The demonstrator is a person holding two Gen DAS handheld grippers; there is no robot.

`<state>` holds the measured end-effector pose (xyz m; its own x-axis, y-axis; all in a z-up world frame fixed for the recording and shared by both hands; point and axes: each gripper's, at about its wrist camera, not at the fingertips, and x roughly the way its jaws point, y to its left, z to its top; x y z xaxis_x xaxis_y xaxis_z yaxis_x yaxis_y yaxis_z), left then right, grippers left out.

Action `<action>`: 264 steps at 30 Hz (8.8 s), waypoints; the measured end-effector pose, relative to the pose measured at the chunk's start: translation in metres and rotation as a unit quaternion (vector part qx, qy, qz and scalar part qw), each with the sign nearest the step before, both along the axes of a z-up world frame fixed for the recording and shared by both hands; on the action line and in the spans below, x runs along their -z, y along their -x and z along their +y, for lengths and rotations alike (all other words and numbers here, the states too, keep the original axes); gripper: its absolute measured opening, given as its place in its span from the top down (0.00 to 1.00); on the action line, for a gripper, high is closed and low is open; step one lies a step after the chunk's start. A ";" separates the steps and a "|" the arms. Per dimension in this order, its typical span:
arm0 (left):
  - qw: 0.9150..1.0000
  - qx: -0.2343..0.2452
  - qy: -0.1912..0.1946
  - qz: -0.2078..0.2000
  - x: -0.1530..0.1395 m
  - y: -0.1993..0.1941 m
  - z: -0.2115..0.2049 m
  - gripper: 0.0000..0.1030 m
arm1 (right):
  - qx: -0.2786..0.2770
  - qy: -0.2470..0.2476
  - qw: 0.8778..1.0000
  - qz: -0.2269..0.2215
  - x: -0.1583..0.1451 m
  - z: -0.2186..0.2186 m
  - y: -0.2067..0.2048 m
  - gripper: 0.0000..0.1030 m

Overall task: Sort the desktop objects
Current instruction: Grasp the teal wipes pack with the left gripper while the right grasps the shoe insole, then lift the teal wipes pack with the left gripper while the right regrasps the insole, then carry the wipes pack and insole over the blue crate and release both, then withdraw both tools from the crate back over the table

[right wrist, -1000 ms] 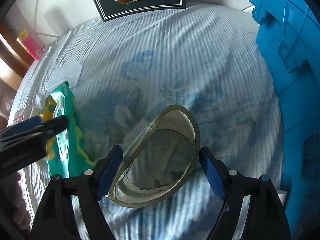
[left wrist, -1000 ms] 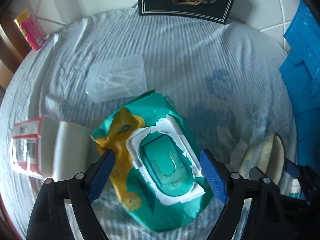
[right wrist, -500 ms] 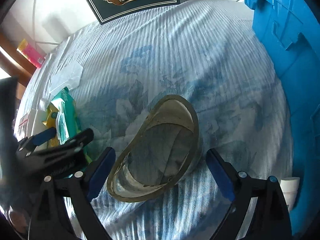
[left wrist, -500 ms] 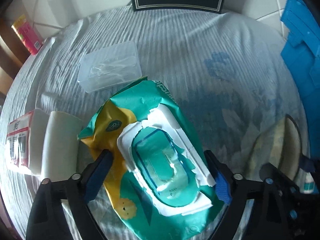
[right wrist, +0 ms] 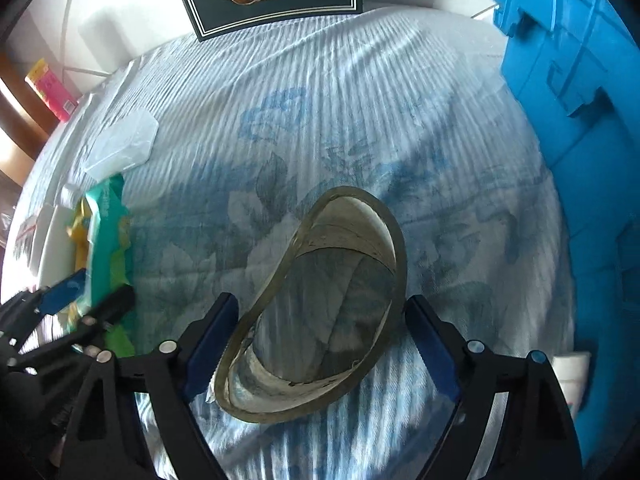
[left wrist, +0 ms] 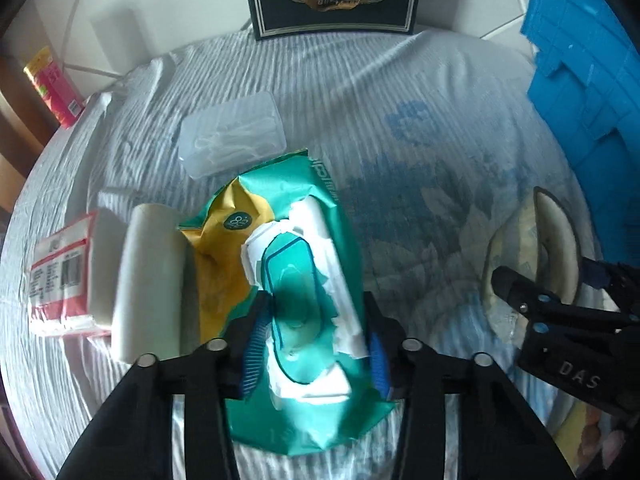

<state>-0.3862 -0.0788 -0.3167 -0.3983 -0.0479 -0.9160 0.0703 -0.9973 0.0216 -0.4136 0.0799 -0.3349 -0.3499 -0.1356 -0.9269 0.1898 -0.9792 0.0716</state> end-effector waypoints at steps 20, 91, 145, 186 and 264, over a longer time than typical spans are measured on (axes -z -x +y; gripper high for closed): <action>0.999 0.018 0.030 -0.019 0.032 -0.011 0.005 0.13 | 0.006 0.009 1.000 -0.005 -0.001 0.004 -0.058 0.18; 0.998 0.041 -0.012 0.036 -0.029 -0.081 -0.036 0.59 | 0.064 0.022 0.997 0.034 -0.038 0.031 -0.100 0.09; 0.994 0.043 0.013 0.099 -0.057 -0.043 -0.023 0.61 | 0.008 0.044 0.993 0.112 -0.070 -0.026 -0.068 0.26; 0.918 0.171 -0.079 0.349 -0.345 -0.155 0.305 0.60 | 0.098 -0.028 0.921 0.375 -0.372 0.281 -0.251 0.26; 0.942 0.179 -0.072 0.276 -0.283 -0.330 0.251 0.01 | 0.110 0.014 0.951 0.290 -0.296 0.295 -0.408 0.00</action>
